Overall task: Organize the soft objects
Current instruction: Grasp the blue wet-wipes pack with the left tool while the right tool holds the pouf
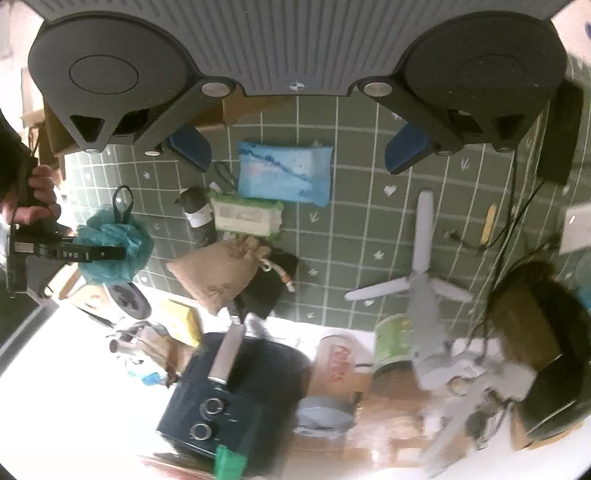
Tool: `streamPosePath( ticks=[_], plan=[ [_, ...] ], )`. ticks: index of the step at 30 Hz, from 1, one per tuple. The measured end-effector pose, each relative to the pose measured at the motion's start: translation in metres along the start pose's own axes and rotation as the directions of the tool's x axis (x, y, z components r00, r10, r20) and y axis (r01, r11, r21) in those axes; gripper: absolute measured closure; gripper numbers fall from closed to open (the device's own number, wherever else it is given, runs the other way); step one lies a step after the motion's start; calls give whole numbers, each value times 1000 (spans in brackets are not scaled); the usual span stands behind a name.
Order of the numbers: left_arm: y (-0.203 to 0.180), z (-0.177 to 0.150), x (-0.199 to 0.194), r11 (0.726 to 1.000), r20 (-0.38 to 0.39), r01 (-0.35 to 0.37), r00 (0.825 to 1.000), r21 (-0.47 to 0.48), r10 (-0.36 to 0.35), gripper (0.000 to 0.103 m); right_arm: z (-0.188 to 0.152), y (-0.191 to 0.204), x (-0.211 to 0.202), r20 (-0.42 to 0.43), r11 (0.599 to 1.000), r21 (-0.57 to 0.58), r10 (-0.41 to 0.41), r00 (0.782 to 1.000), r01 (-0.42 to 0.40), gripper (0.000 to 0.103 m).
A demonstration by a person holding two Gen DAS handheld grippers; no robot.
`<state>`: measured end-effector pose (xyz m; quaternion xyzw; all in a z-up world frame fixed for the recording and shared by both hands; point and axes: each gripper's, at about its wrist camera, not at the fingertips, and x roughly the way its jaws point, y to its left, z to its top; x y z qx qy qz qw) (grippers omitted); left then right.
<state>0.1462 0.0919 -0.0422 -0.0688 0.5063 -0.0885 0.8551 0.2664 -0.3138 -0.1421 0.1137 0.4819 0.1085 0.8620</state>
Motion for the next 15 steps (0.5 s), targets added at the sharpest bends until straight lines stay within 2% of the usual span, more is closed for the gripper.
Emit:
streamPosePath(
  ticks=[4, 8, 11, 13, 15],
  plan=[
    [-3, 14, 10, 994, -8, 34, 999, 108, -33, 0, -9, 5, -18, 15, 1000, -8, -7, 1000, 7, 33],
    [-8, 23, 23, 966, -24, 46, 999, 254, -41, 0, -18, 7, -36, 41, 1000, 4, -9, 999, 9, 33],
    [-10, 28, 38, 924, -31, 21, 999, 381, -10, 0, -24, 9, -50, 61, 1000, -2, -21, 998, 21, 33],
    [-12, 30, 49, 885, -29, -18, 999, 465, 36, 1, -29, 11, -58, 71, 999, -21, -42, 997, 44, 33],
    [-10, 32, 56, 852, -28, -20, 999, 523, 40, 1, -34, 12, -65, 77, 998, -19, -55, 996, 57, 33]
  ],
)
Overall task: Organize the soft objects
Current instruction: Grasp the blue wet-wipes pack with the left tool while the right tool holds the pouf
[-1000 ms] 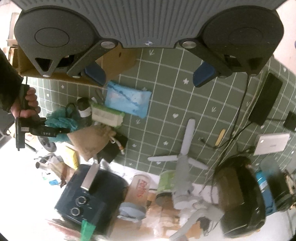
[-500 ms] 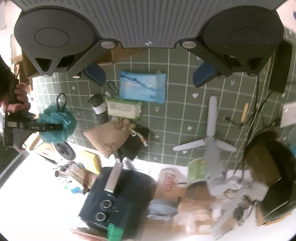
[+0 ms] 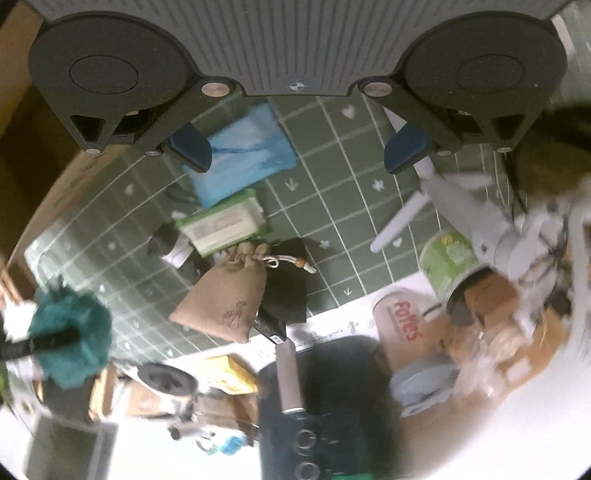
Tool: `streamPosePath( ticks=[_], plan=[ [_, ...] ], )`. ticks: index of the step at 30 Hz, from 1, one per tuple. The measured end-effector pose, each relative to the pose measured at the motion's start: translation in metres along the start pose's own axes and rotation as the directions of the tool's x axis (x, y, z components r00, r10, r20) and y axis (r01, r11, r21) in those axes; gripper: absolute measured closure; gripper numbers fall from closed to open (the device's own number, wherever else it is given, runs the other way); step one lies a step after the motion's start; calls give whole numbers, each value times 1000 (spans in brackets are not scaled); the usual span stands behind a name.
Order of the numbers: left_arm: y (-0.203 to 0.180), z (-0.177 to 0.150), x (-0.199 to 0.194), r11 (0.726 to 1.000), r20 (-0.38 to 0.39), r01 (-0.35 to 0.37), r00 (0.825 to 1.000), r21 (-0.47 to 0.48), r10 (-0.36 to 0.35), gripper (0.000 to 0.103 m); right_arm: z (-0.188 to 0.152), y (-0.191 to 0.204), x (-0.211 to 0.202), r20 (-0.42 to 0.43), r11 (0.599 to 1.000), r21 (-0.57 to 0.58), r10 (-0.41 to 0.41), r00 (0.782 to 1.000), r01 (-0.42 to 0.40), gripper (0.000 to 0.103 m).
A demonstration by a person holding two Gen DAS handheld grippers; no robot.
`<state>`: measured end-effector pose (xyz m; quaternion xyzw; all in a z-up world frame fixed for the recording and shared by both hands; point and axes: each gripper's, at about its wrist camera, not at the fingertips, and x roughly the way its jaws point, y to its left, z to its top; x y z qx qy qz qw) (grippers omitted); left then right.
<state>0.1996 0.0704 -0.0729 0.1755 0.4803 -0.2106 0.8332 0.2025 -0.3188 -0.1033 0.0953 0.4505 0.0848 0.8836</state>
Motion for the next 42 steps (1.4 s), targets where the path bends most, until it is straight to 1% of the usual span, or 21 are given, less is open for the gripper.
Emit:
streamPosePath(
  ticks=[4, 6, 8, 11, 12, 13, 14, 15, 16, 18, 20, 22, 26, 28, 30, 33, 34, 35, 36, 39, 42],
  plan=[
    [-1, 1, 22, 992, -33, 47, 999, 120, -44, 1, -11, -3, -14, 15, 999, 42, -9, 1000, 9, 33],
    [-5, -1, 37, 976, -60, 70, 996, 204, -59, 1, -16, -6, -22, 22, 998, 65, -12, 1000, 10, 33],
    [-11, -4, 51, 953, -80, 90, 994, 290, -70, 1, -20, -9, -30, 30, 996, 88, -20, 999, 17, 33],
    [-21, -12, 73, 904, -117, 121, 990, 410, -79, 1, -26, -12, -41, 40, 994, 105, -37, 999, 32, 33],
    [-24, -16, 81, 883, -126, 132, 989, 450, -83, 1, -28, -13, -44, 42, 993, 109, -42, 998, 37, 33],
    [-26, -19, 88, 864, -140, 144, 986, 482, -87, 8, -30, -14, -49, 46, 992, 116, -47, 998, 41, 33],
    [-27, -21, 93, 847, -156, 159, 984, 507, -92, 12, -31, -15, -52, 50, 991, 123, -51, 997, 45, 33],
    [-30, -24, 101, 823, -181, 183, 978, 538, -99, 15, -33, -15, -56, 53, 990, 130, -54, 997, 47, 33],
    [-32, -26, 105, 804, -193, 195, 976, 562, -102, 15, -35, -16, -59, 56, 989, 139, -56, 997, 47, 33],
    [-36, -30, 114, 753, -209, 210, 973, 623, -99, 15, -40, -18, -66, 62, 986, 159, -59, 996, 49, 33],
    [-40, -32, 119, 714, -213, 219, 972, 665, -99, 16, -45, -19, -72, 65, 984, 167, -72, 995, 60, 33],
    [-41, -30, 121, 681, -219, 234, 970, 694, -109, 17, -49, -20, -77, 68, 982, 179, -79, 995, 66, 33],
    [-45, -27, 129, 635, -241, 271, 961, 723, -136, 18, -56, -28, -90, 85, 967, 248, -79, 993, 56, 33],
    [-46, -26, 134, 625, -266, 298, 953, 721, -147, 21, -60, -32, -97, 93, 960, 275, -85, 992, 56, 33],
    [-45, -24, 137, 616, -284, 330, 943, 715, -175, 21, -63, -32, -103, 98, 957, 283, -92, 991, 61, 33],
    [-43, -21, 141, 613, -306, 360, 931, 703, -197, 22, -67, -31, -113, 101, 956, 286, -104, 989, 72, 33],
    [-42, -21, 141, 612, -314, 371, 927, 699, -204, 28, -68, -31, -116, 102, 955, 287, -108, 989, 75, 33],
    [-41, -21, 142, 612, -329, 390, 919, 688, -215, 31, -70, -31, -119, 103, 954, 292, -110, 989, 76, 33],
    [-39, -20, 142, 615, -339, 397, 916, 681, -216, 34, -71, -31, -121, 104, 953, 294, -111, 988, 76, 33],
    [-44, -17, 140, 612, -337, 381, 922, 693, -192, 39, -74, -32, -128, 108, 951, 297, -120, 987, 83, 33],
    [-49, -21, 136, 607, -334, 369, 926, 703, -177, 42, -76, -33, -131, 115, 953, 295, -115, 987, 77, 33]
  ],
)
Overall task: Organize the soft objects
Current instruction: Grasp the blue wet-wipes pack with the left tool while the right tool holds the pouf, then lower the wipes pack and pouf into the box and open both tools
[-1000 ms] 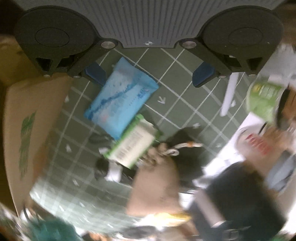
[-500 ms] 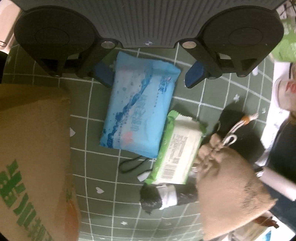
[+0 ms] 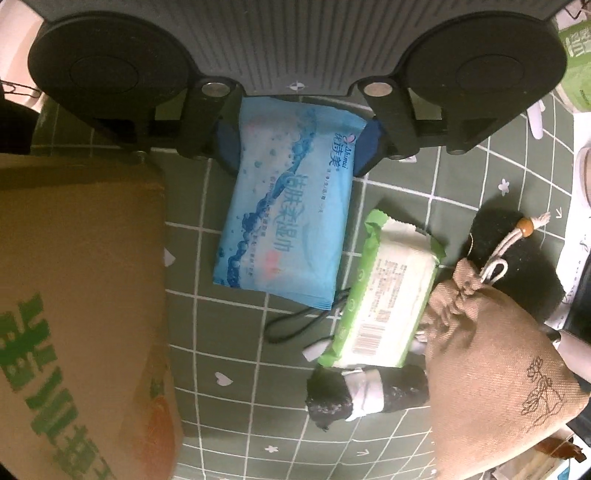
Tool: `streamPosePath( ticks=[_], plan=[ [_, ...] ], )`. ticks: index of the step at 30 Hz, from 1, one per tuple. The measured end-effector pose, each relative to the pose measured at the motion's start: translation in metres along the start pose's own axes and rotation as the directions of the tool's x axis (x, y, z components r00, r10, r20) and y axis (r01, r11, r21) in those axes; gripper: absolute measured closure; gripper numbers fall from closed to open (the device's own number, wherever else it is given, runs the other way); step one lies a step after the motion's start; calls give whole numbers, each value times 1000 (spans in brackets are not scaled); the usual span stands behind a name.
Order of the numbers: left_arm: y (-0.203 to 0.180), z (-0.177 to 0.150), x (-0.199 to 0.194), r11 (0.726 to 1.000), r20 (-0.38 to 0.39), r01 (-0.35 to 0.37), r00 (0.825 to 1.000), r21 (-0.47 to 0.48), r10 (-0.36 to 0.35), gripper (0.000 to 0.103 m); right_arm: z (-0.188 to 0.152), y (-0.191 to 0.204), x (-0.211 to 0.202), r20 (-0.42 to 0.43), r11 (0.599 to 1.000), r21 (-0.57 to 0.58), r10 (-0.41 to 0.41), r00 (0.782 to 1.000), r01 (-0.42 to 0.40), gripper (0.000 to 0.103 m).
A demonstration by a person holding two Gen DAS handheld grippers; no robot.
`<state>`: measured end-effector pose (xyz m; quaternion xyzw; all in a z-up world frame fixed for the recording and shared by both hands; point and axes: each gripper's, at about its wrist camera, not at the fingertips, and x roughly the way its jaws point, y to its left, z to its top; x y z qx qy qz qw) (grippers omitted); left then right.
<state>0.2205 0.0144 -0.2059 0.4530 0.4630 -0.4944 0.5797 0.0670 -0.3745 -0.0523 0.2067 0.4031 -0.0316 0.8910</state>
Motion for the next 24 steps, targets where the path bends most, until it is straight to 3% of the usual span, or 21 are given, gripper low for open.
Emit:
streamPosePath(
  ticks=[8, 14, 17, 19, 24],
  plan=[
    [-12, -10, -21, 993, 23, -65, 997, -99, 67, 43, 10, 8, -2, -13, 997, -59, 53, 999, -53, 33],
    [-7, -17, -56, 949, 84, -73, 991, -306, 103, 43, 21, 19, -6, -34, 989, -116, 85, 996, -88, 33],
    [-6, -19, -79, 905, 120, -87, 981, -417, 150, 43, 27, 27, -12, -36, 983, -145, 110, 993, -114, 33],
    [-7, -19, -92, 861, 138, -95, 973, -499, 187, 43, 30, 32, -17, -39, 977, -161, 133, 990, -138, 33],
    [-17, -17, -137, 724, 163, -109, 941, -681, 295, 43, 34, 52, -26, -58, 957, -214, 188, 980, -196, 33]
  ],
)
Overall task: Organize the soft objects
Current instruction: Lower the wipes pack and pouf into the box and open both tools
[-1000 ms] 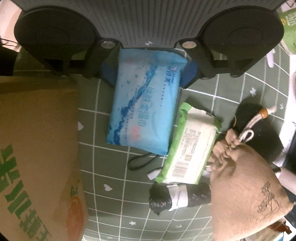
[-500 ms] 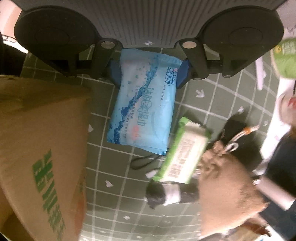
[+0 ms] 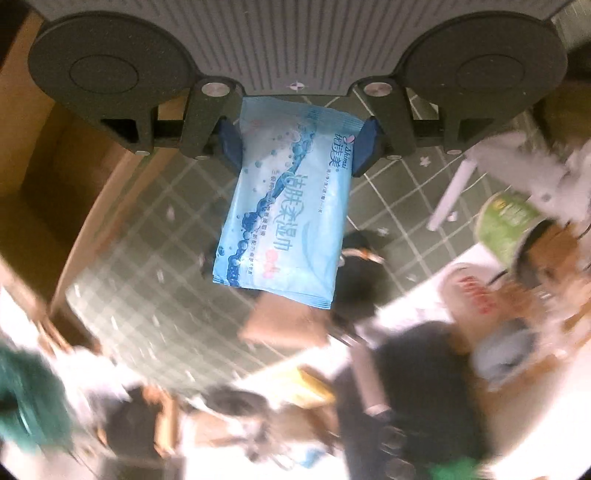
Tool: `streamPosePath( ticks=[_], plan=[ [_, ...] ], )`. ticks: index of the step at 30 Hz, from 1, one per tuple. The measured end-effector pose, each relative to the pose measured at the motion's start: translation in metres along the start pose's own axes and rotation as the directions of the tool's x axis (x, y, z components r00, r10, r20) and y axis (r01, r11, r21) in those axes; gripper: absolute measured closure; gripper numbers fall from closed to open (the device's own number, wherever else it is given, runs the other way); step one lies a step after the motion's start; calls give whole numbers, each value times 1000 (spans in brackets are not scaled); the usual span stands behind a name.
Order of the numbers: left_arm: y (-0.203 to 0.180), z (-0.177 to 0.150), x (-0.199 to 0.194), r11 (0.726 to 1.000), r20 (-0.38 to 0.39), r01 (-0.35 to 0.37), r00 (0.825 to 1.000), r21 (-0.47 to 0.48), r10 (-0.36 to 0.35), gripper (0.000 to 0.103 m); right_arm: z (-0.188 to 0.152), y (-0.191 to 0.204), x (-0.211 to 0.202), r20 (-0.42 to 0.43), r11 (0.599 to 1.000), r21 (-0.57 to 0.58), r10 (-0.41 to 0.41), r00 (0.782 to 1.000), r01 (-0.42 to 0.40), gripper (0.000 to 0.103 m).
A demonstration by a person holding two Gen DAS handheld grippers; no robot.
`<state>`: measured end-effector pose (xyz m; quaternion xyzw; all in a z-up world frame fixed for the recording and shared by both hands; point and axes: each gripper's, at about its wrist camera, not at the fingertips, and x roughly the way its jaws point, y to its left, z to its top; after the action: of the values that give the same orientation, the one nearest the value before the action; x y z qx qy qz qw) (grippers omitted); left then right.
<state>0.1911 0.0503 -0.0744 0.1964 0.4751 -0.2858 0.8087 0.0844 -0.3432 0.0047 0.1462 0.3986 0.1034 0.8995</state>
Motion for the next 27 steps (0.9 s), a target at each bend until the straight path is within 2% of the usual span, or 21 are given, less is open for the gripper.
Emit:
streamPosePath(
  ticks=[5, 9, 16, 21, 24, 27],
  plan=[
    [-16, 2, -35, 982, 64, -17, 998, -187, 29, 43, 0, 17, 4, -30, 998, -55, 42, 999, -43, 33],
    [-34, -1, -49, 961, 74, -29, 996, -275, 51, 43, -5, 29, 11, -63, 992, -87, 82, 995, -87, 33],
    [-62, -16, -60, 919, 53, -32, 997, -393, 58, 43, -20, 46, 20, -124, 980, -134, 131, 984, -147, 33],
    [-75, -29, -63, 876, 20, -40, 998, -480, 57, 43, -30, 51, 22, -158, 973, -159, 140, 977, -165, 33],
    [-84, -36, -63, 861, -4, -51, 998, -506, 57, 43, -34, 53, 23, -176, 968, -169, 154, 972, -184, 33],
    [-91, -43, -60, 837, -16, -28, 1000, -546, 22, 43, -38, 54, 24, -188, 966, -166, 166, 968, -198, 33]
  ],
)
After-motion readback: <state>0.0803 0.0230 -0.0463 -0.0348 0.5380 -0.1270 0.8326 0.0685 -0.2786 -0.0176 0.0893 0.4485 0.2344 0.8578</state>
